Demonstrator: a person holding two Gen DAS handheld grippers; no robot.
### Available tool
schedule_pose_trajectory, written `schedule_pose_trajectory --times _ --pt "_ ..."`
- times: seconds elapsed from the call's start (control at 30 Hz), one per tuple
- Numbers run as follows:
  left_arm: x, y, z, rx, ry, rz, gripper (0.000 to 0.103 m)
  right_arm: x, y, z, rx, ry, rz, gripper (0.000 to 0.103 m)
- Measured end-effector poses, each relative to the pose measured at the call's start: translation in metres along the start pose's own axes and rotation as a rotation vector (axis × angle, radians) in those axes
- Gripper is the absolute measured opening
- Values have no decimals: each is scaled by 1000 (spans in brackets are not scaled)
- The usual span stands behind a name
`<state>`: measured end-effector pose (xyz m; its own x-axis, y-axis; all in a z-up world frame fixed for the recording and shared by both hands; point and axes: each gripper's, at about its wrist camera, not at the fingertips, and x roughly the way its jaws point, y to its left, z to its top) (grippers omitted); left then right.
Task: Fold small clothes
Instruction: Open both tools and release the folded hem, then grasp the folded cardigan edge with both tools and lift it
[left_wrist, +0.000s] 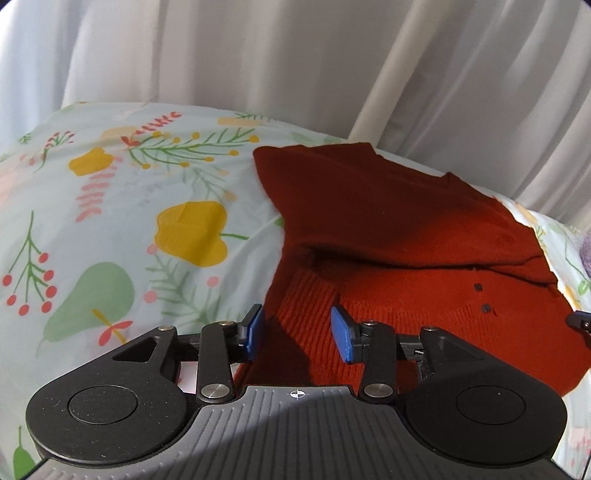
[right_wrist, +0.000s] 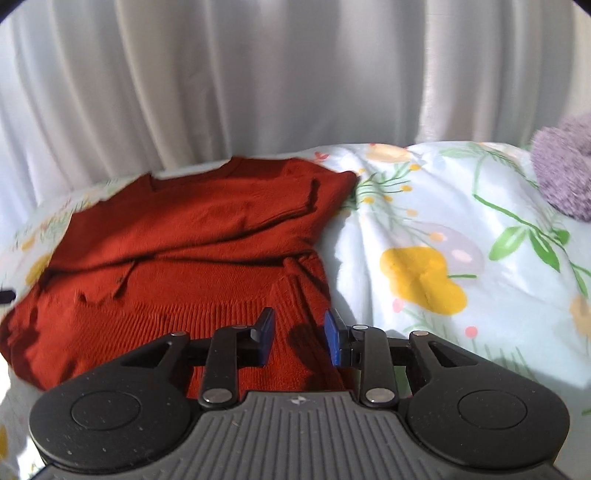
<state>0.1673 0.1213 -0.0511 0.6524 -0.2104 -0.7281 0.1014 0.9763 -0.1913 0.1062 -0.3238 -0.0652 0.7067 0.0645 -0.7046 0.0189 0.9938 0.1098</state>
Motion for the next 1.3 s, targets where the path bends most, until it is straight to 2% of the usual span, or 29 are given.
schedule_pose_trajectory --times 0.17,0.23,0.27,0.33,0.37,0.5,0.57,0.6,0.7,0.8,0.93,1.1,1.2,1.3 --pt "13 -4 0 17 15 31 40 16 7 2 -62 38 29 32" --pt "12 -5 1 17 7 37 33 19 9 2 -78 42 42 32" --pt "11 -6 1 21 5 40 30 19 9 2 -84 41 42 28" --pt "9 -8 1 24 3 39 18 18 10 1 -89 38 47 17" --pt "9 -8 1 26 6 32 16 18 10 1 -91 36 46 9" --pt "14 -9 0 19 27 25 15 17 12 0 -97 24 43 6" --pt "17 -9 0 8 33 19 19 16 11 1 -86 14 45 6" --pt "19 -9 0 4 39 12 26 15 10 1 -80 9 45 6" --pt "21 -12 0 10 43 14 25 12 8 3 -66 -3 49 5" --pt "21 -10 4 -17 46 14 9 5 10 6 -71 -32 65 5" --pt "-5 -8 22 -54 -39 -17 7 -6 13 13 -63 -80 79 5" --pt "-43 -9 75 -74 -186 -105 7 -25 11 41 0 -169 94 4" --pt "-35 -13 102 -53 -233 -79 7 -25 12 63 25 -208 68 4" --pt "0 -13 116 -69 -205 -52 7 -11 17 84 24 -235 17 4"
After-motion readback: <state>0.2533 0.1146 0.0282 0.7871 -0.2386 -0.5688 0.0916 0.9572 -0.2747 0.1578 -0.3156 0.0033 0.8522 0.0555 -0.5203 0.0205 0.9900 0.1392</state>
